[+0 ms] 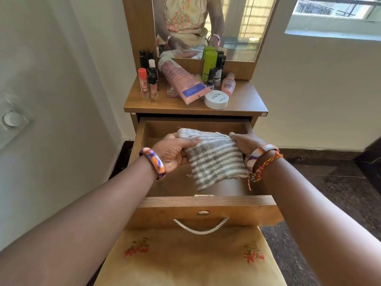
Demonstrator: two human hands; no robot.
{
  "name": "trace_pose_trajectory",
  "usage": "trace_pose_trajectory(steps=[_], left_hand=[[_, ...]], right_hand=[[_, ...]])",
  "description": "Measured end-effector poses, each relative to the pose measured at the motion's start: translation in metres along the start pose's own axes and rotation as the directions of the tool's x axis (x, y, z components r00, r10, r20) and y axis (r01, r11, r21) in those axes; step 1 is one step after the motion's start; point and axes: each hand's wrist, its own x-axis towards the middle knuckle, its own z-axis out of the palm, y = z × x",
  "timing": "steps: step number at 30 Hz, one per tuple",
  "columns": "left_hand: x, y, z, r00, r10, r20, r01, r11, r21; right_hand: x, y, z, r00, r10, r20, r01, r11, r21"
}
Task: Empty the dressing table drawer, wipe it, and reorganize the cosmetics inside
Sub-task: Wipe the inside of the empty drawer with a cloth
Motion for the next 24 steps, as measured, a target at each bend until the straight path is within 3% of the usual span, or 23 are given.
trace_pose_trajectory(steps=[2,5,7,9,10,12,15,18,21,24], left_hand=[[0.005,-0.003,-0.006,0.997,0.049,-0.059,-0.049,0.999,0.001],[-0.004,0.002,-0.007,0.992,0.101,0.069,-0.118,0.944,0.308],[-0.007,0.009,-0.007,0.986,0.122,0.11,-0.164,0.747,0.644],[-0.007,0.019,-0.005,0.981,0.177,0.083,-0.151,0.419,0.895],[-0.007,0.024,-0.004,0.977,0.199,0.076,-0.13,0.276,0.952],[-0.005,0.032,-0.003,0.983,0.171,0.073,-0.099,0.152,0.983],[-0.007,0.045,-0.008,0.99,0.007,0.138,-0.134,0.288,0.948],[-0.014,0.05,-0.006,0.974,-0.059,0.217,-0.161,0.493,0.855],[-0.012,0.044,-0.011,0.975,0.213,0.065,-0.178,0.565,0.806],[-0.006,0.029,-0.034,0.817,0.528,-0.234,-0.088,0.515,0.853]], right_hand=[[-0.002,0.0,-0.003,0.998,-0.034,0.047,0.038,0.995,-0.093],[-0.018,-0.004,-0.01,0.981,-0.155,0.119,0.159,0.987,-0.029],[-0.033,-0.01,-0.013,0.961,-0.171,0.218,0.196,0.976,-0.096],[-0.051,-0.016,-0.012,0.941,-0.148,0.305,0.257,0.898,-0.358],[-0.058,-0.019,-0.01,0.931,-0.146,0.336,0.303,0.822,-0.482],[-0.068,-0.025,-0.004,0.908,-0.154,0.39,0.385,0.673,-0.632],[-0.077,-0.032,0.003,0.866,-0.199,0.458,0.478,0.596,-0.645],[-0.082,-0.039,0.006,0.826,-0.281,0.489,0.513,0.734,-0.444],[-0.072,-0.037,0.008,0.905,-0.282,0.318,0.388,0.855,-0.345],[-0.056,-0.027,-0.003,0.951,-0.303,-0.065,0.279,0.927,-0.251]])
